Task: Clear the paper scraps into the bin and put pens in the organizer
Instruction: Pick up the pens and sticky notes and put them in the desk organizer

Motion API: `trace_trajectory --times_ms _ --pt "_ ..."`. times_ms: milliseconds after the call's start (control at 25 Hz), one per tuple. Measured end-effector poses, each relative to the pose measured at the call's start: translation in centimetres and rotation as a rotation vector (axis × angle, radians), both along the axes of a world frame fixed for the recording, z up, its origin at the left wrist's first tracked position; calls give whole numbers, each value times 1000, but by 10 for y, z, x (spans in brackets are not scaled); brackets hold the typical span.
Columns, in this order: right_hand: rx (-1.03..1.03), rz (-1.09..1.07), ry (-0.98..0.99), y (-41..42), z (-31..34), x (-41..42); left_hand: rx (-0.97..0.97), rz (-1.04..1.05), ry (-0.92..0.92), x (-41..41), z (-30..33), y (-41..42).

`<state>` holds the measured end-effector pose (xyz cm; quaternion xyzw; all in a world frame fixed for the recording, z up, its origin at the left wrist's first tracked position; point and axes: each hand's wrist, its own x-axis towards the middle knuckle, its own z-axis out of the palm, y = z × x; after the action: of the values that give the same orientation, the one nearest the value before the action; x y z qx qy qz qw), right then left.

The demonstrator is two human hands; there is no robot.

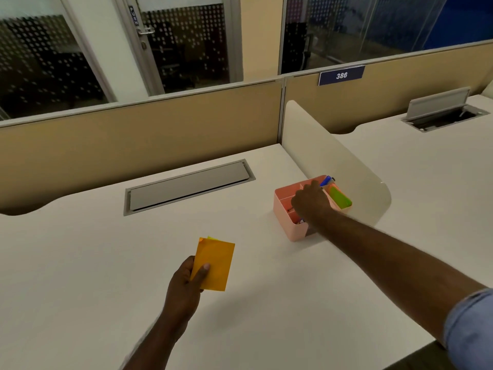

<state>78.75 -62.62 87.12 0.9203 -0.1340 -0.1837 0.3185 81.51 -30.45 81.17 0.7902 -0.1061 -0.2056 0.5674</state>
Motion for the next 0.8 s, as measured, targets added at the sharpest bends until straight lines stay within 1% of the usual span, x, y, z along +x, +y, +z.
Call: trace_trajectory --times_ms 120,240,280,360,400,440,480,520,560,600,640,680,720,800 --pt "29 45 -5 -3 -11 14 19 18 -4 3 -3 3" --pt "94 45 -75 -6 -16 13 17 21 11 5 -2 5" --pt "126 53 -133 -4 -16 10 12 19 19 6 -2 3" --pt "246 100 -320 5 -16 -1 4 7 32 5 -2 -1" --pt "348 122 -443 14 -19 -7 1 -3 35 4 -1 -4" --pt "491 129 -573 26 -23 -15 -3 -14 36 3 0 -8" --pt "689 99 -691 42 -27 -24 -9 -30 37 3 1 -12" --pt "945 12 -776 58 -31 -32 -13 -47 38 1 3 -16" --pt "1226 -137 -814 75 -36 -39 -16 -65 41 0 5 -20" --pt "1483 -314 -821 91 -40 -45 -23 -81 48 -2 6 -24" --pt "1674 -471 -819 104 -46 -50 -37 -95 60 -5 8 -27" --pt "1787 -570 -827 114 -53 -54 -51 -107 69 -7 9 -30" --pt "1837 -608 -852 122 -60 -57 -57 -117 70 -8 9 -32" --pt "1831 -563 -945 131 -67 -62 -23 -148 26 -9 8 -35"
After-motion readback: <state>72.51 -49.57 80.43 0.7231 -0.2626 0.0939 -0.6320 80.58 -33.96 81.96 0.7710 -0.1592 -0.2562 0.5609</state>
